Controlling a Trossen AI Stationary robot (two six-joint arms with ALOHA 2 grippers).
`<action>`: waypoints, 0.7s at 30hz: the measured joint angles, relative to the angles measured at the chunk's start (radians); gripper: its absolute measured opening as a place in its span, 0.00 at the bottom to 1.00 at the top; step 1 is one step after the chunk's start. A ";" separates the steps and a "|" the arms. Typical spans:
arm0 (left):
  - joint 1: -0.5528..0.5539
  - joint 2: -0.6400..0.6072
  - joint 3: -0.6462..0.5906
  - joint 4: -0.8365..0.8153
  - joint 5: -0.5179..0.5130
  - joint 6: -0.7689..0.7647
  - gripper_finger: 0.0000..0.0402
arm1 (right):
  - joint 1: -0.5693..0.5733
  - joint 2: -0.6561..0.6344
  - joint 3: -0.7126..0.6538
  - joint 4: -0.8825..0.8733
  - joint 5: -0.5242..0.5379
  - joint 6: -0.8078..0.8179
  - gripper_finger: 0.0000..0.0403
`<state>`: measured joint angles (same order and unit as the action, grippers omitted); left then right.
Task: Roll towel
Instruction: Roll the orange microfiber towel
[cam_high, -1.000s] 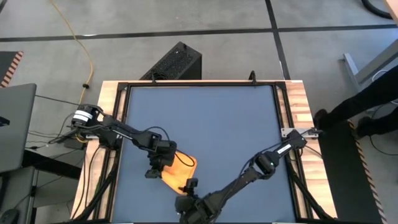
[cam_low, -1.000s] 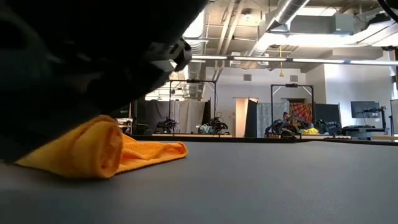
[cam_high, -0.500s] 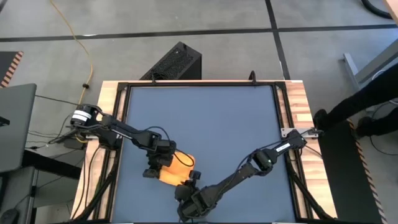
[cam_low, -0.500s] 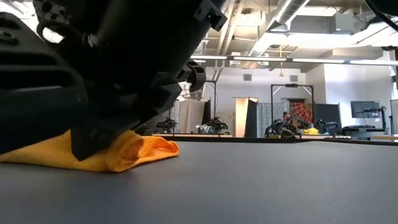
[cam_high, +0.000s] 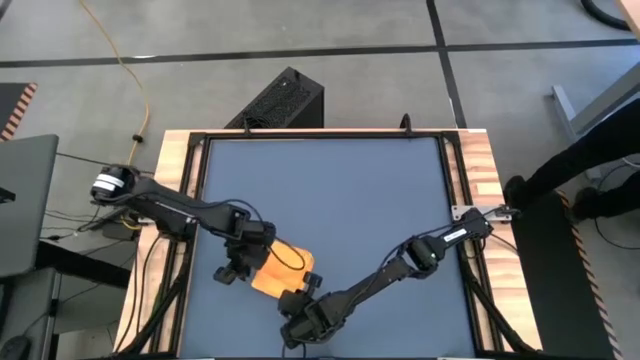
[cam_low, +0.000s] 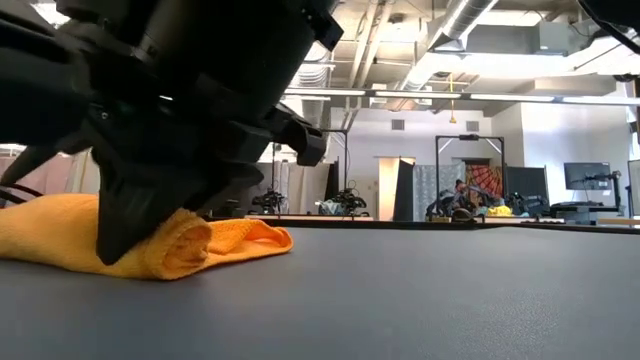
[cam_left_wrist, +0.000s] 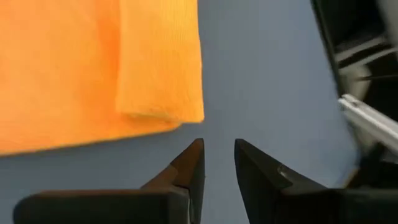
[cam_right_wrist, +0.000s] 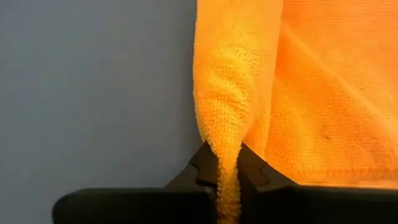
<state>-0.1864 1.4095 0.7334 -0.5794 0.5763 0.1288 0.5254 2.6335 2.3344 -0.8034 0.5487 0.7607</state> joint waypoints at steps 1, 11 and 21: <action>-0.015 -0.021 0.000 0.003 -0.035 0.002 0.18 | -0.004 0.000 0.000 0.002 -0.008 0.000 0.09; -0.197 -0.132 -0.022 0.224 -0.304 0.063 0.19 | -0.012 0.000 0.000 0.027 -0.055 -0.009 0.09; -0.252 -0.080 -0.038 0.276 -0.465 0.099 0.41 | -0.020 -0.005 -0.002 0.055 -0.096 -0.024 0.09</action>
<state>-0.4387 1.3291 0.6956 -0.3031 0.1111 0.2276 0.5054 2.6282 2.3329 -0.7481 0.4530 0.7367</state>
